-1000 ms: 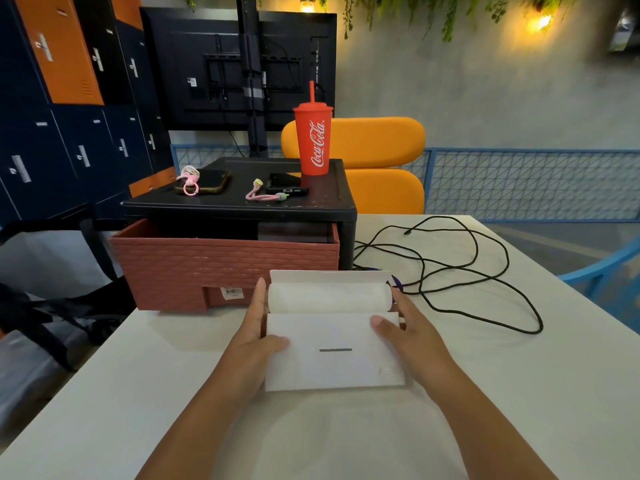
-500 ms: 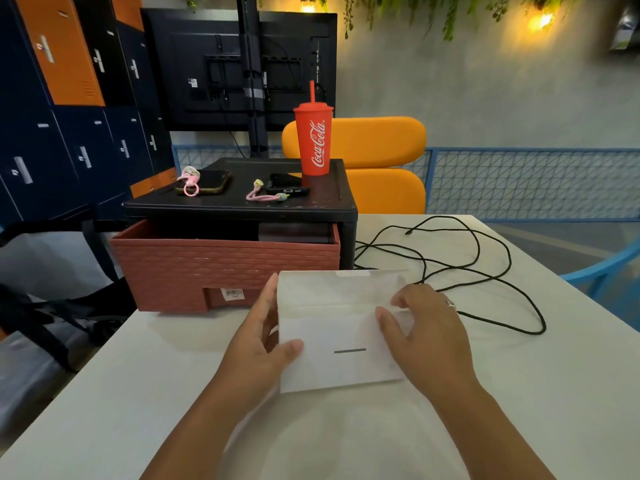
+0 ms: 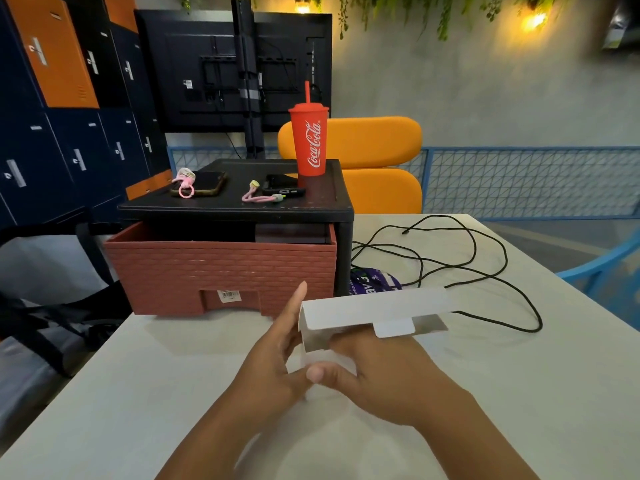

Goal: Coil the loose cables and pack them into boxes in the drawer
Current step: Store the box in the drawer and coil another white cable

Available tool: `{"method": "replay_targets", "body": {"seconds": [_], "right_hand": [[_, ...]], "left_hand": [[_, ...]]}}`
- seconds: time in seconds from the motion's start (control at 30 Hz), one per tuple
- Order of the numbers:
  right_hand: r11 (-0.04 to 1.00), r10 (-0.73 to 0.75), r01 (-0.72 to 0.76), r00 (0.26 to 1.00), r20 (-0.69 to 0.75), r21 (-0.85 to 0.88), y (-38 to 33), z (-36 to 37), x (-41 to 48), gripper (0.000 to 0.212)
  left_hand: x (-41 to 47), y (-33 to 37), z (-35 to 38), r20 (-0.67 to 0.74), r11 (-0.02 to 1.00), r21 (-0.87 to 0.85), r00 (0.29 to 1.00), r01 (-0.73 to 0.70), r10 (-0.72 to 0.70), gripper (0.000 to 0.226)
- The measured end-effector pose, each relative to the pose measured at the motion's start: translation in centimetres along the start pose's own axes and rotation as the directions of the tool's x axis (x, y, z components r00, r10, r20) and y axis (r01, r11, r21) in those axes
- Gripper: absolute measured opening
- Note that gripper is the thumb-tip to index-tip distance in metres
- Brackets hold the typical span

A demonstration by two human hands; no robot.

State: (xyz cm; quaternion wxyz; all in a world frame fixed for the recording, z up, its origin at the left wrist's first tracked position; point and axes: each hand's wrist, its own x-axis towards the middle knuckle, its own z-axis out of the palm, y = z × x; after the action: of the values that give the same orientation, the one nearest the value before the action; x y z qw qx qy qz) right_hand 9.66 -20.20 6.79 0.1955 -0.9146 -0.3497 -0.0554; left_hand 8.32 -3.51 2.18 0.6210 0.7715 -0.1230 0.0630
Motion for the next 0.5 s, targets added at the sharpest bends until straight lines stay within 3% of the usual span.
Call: {"method": "replay_targets", "body": {"seconds": [0.13,0.23,0.5], "right_hand": [[0.993,0.087,-0.085,0.996,0.014,-0.080,0.1,-0.4,0.0,0.095],[0.977,0.165,-0.172,0.984,-0.067,-0.124,1.2,-0.6,-0.1,0.090],[0.975,0.135,-0.152,0.984,-0.113,-0.165,1.7,-0.4,-0.2,0.092]], "left_hand": [[0.0,0.1,-0.1,-0.006,1.000,-0.013,1.000,0.007,-0.007,0.091],[0.0,0.2,-0.2,-0.018,0.999,-0.043,1.000,0.019,-0.019,0.093],[0.1,0.3,-0.7,-0.036,0.997,-0.063,0.998,0.052,-0.054,0.094]]}}
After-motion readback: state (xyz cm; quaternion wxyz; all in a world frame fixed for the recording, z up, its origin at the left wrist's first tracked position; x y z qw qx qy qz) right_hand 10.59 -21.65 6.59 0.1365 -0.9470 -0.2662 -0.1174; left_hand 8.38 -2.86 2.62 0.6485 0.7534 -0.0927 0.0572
